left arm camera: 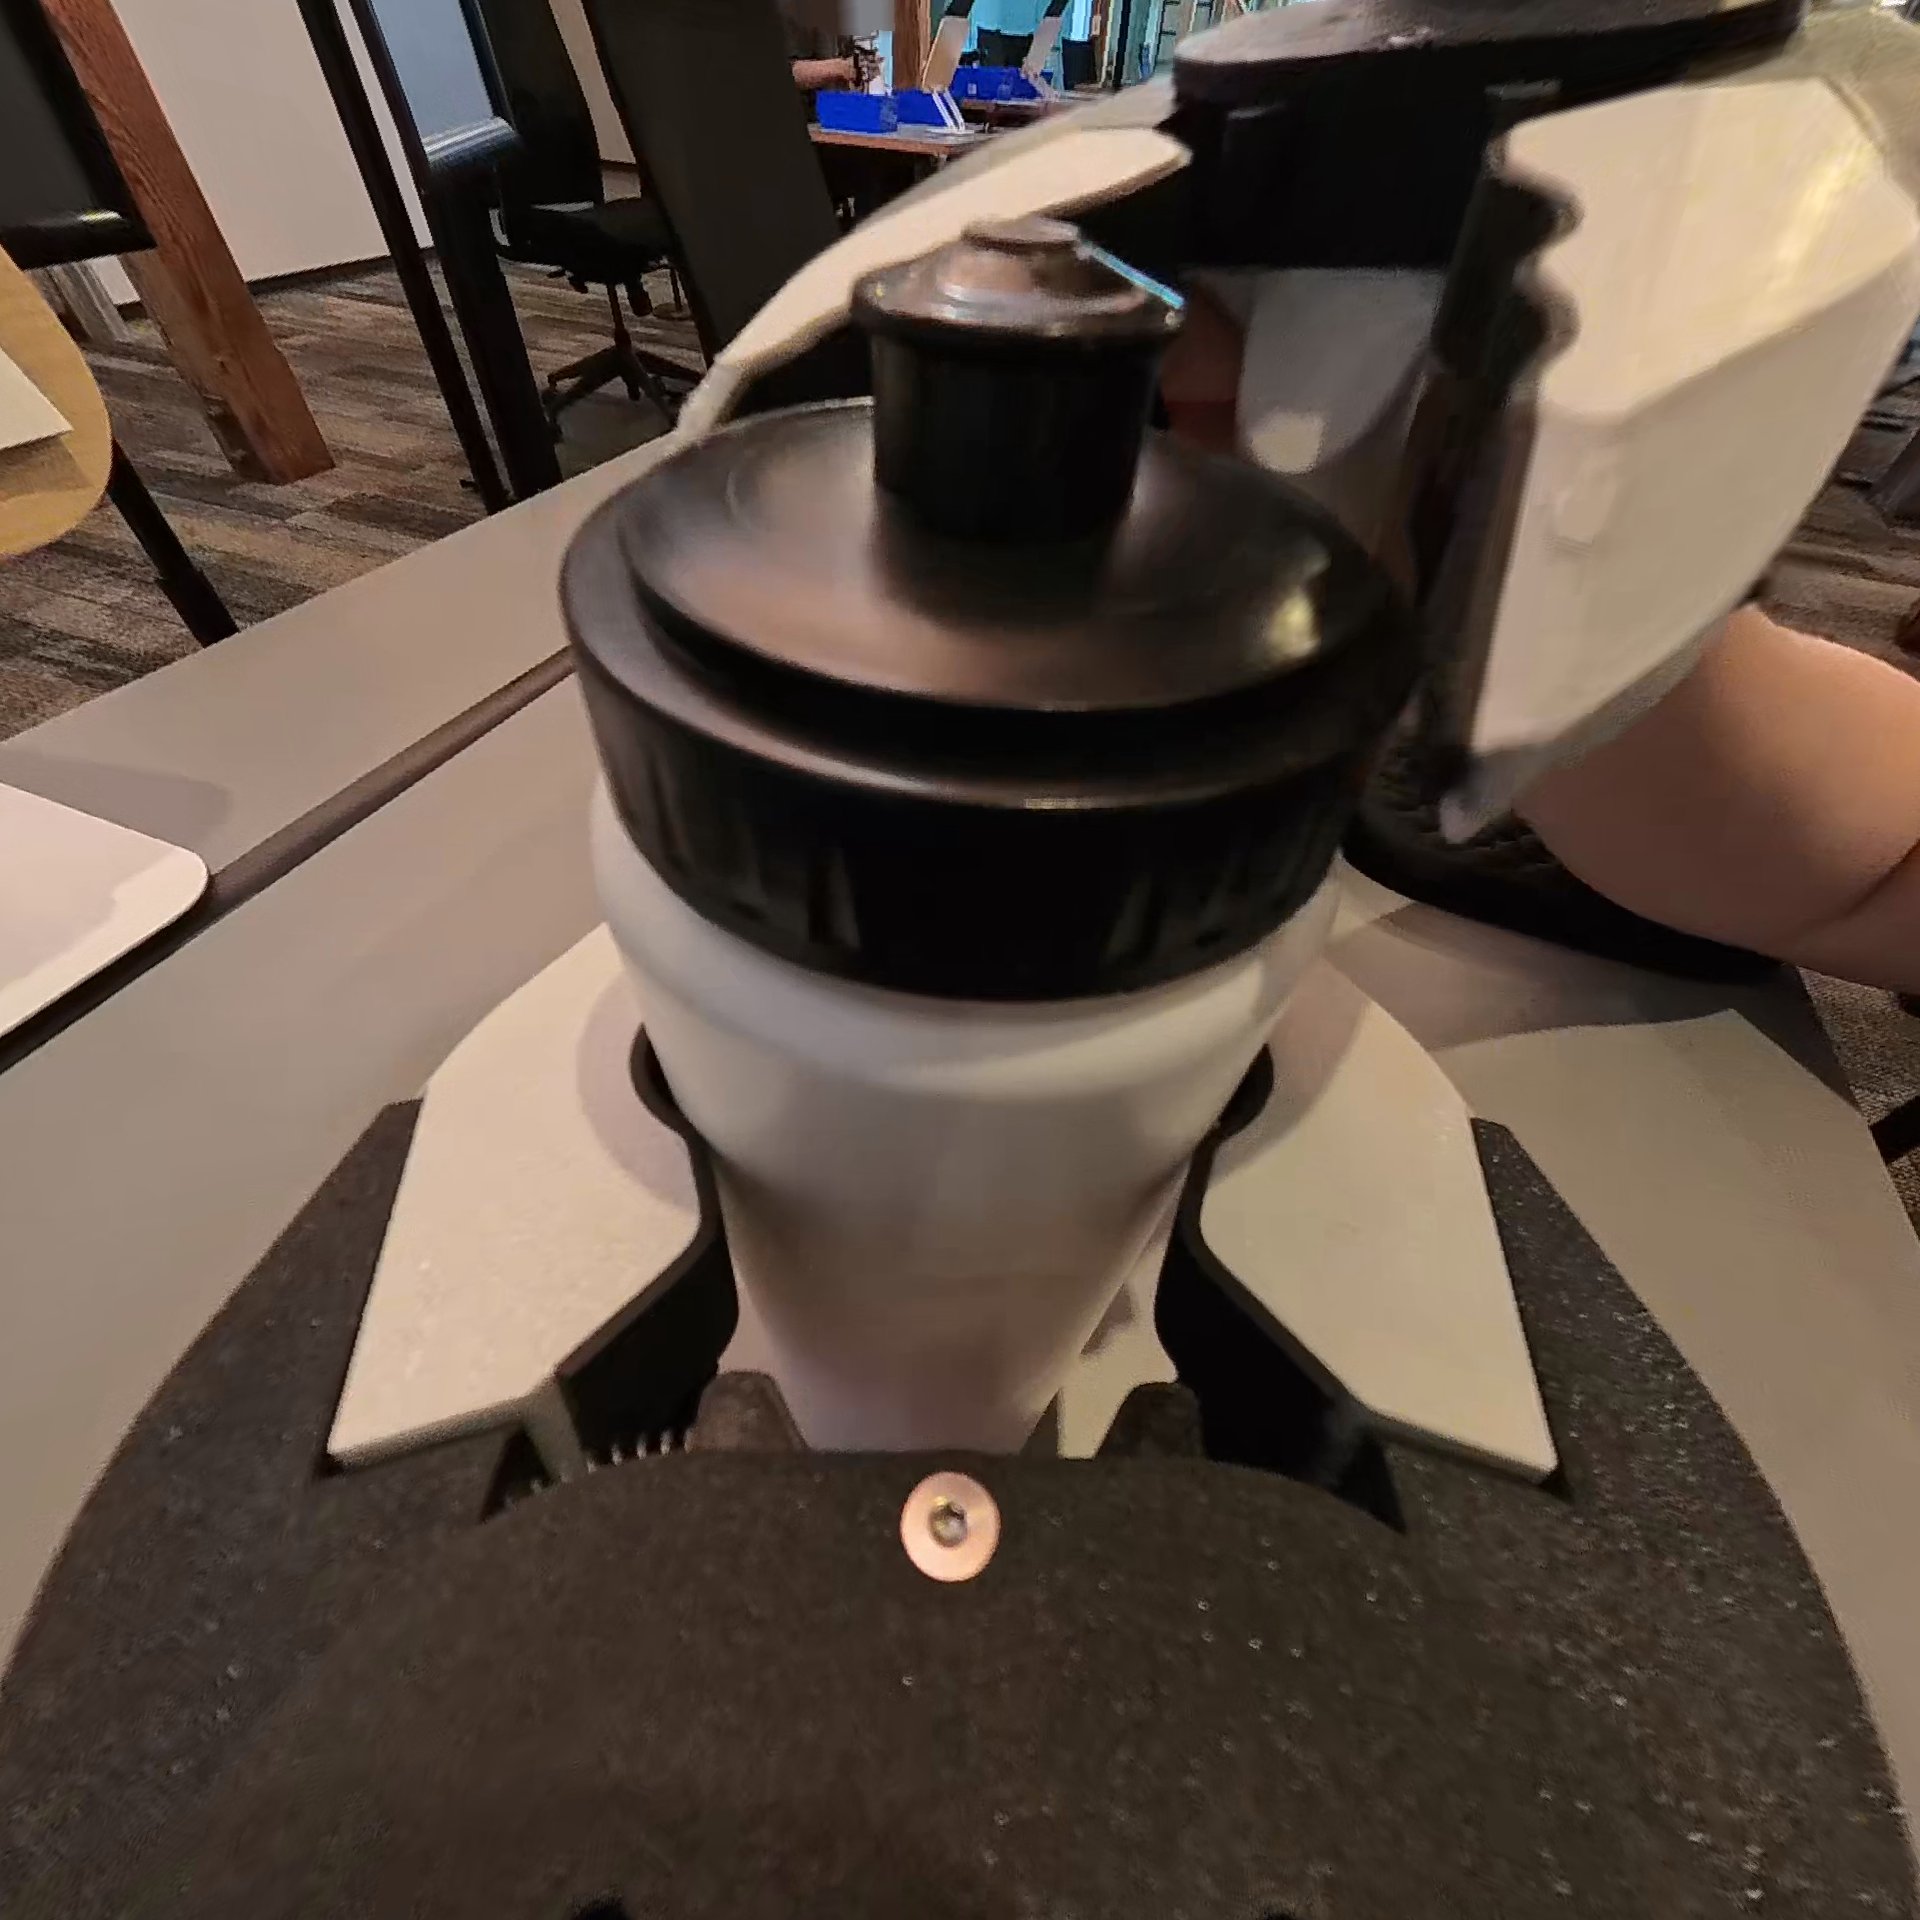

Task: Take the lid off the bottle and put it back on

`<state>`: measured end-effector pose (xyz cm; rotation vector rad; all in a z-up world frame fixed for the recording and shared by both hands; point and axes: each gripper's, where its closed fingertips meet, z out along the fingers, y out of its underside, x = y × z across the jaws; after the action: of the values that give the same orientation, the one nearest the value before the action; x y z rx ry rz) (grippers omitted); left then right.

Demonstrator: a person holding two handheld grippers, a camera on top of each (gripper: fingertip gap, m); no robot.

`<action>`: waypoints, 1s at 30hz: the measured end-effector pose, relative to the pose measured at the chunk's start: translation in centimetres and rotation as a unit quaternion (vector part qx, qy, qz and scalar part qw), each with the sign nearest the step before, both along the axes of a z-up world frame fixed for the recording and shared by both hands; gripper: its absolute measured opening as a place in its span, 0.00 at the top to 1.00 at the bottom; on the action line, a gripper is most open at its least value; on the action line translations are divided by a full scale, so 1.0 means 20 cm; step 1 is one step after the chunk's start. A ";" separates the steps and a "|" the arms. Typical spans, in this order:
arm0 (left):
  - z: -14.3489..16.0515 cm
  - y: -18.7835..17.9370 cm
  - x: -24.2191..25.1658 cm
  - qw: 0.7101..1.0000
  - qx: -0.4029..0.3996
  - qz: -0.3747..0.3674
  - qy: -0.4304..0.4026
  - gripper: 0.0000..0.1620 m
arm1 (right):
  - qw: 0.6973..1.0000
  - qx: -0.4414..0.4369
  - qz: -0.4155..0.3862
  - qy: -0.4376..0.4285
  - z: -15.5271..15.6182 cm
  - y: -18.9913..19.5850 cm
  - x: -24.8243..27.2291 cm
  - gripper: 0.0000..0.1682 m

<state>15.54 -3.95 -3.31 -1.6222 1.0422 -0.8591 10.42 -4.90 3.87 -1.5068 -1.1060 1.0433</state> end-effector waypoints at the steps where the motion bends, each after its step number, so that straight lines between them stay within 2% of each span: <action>1: 0.00 0.00 0.00 1.000 -0.001 -0.002 -0.002 0.37 | 1.000 0.020 -0.002 -0.015 -0.01 0.00 0.00 0.57; 3: 0.00 -0.02 0.01 1.000 -0.012 -0.018 -0.013 0.36 | 0.998 0.050 -0.004 -0.031 -0.02 0.00 0.00 0.57; 8: 0.00 -0.05 0.02 0.998 -0.012 -0.055 -0.023 0.37 | 0.998 0.055 0.019 -0.028 -0.02 -0.03 0.01 0.57; 10: 0.00 -0.07 0.03 0.997 -0.009 -0.074 -0.017 0.37 | 0.997 0.057 0.051 -0.026 -0.02 -0.06 0.01 0.57; 13: 0.00 -0.21 0.06 0.986 -0.004 -0.163 -0.024 0.37 | 0.988 0.048 0.146 -0.012 -0.01 -0.17 0.04 0.57; 15: 0.00 -0.26 0.08 0.981 -0.008 -0.192 -0.024 0.37 | 0.985 0.047 0.168 -0.006 -0.01 -0.20 0.05 0.57; 19: 0.00 -0.16 0.07 0.993 -0.011 -0.118 -0.014 0.37 | 0.993 0.052 0.105 -0.018 -0.02 -0.11 0.04 0.57; 24: -0.01 0.03 -0.04 0.999 -0.012 0.036 0.005 0.37 | 0.996 0.038 -0.076 -0.021 -0.02 0.03 -0.03 0.57; 26: -0.02 0.03 -0.05 0.998 -0.011 0.054 0.012 0.37 | 0.994 0.042 -0.096 -0.026 -0.02 0.03 -0.03 0.57; 30: -0.02 0.03 -0.04 0.999 -0.007 0.039 0.012 0.37 | 0.996 0.041 -0.066 -0.032 -0.02 0.03 -0.01 0.57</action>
<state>14.77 -3.28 -3.63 -1.6780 0.9844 -0.7974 10.15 -4.38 3.50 -1.5357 -1.0651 0.8550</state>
